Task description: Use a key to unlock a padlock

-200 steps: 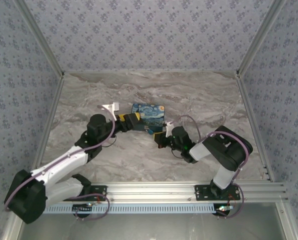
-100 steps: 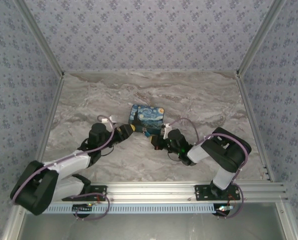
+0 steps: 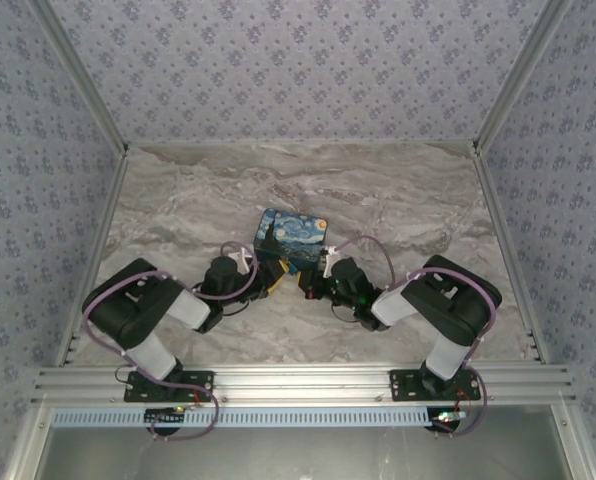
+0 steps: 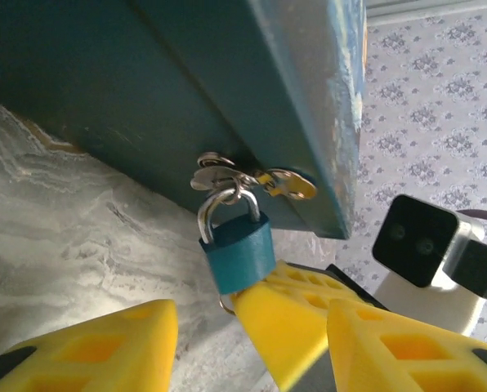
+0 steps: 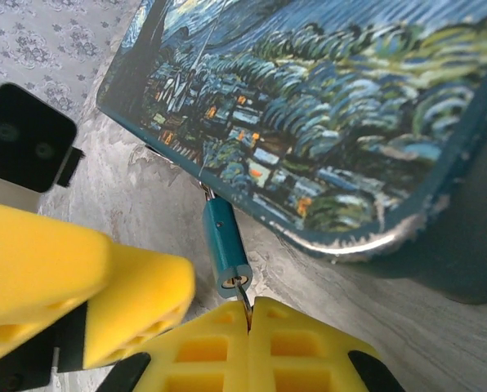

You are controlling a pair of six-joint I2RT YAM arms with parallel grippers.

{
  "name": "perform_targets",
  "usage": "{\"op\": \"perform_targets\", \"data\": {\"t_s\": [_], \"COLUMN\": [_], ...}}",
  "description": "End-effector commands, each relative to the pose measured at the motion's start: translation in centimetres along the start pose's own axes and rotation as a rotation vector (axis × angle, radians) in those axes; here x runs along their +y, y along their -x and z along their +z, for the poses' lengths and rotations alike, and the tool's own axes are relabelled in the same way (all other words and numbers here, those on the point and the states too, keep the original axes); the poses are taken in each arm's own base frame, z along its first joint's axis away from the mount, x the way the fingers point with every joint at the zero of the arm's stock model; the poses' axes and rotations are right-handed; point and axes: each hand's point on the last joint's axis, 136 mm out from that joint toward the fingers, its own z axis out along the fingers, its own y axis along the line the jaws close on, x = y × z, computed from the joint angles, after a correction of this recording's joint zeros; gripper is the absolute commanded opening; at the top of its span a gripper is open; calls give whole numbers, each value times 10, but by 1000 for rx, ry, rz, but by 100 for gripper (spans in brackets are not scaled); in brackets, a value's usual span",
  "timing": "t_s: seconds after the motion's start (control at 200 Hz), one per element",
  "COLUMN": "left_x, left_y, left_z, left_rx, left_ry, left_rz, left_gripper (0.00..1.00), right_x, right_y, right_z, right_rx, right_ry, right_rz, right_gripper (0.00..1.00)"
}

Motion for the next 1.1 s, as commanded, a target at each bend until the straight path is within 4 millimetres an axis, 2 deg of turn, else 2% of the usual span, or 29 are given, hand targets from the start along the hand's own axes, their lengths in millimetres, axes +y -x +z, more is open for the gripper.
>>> {"op": "perform_targets", "data": {"t_s": [0.0, 0.22, 0.445, 0.779, 1.094], "left_x": [-28, -20, -21, -9, -16], "left_y": [9, 8, 12, 6, 10], "left_z": [6, 16, 21, 27, 30], "left_rx": [-59, -103, -123, -103, -121], "left_ry": [-125, -117, -123, -91, -108], "left_rz": [-4, -26, -39, -69, -65], "left_gripper": [46, 39, 37, 45, 33], "right_x": [15, 16, 17, 22, 21], "right_y": [15, 13, 13, 16, 11], "right_z": [2, 3, 3, 6, 7], "right_rx": [-45, -40, -37, -35, -11], "right_ry": [31, 30, 34, 53, 50], "right_rz": [13, 23, 30, 71, 151], "right_gripper": [0, 0, 0, 0, 0]}}
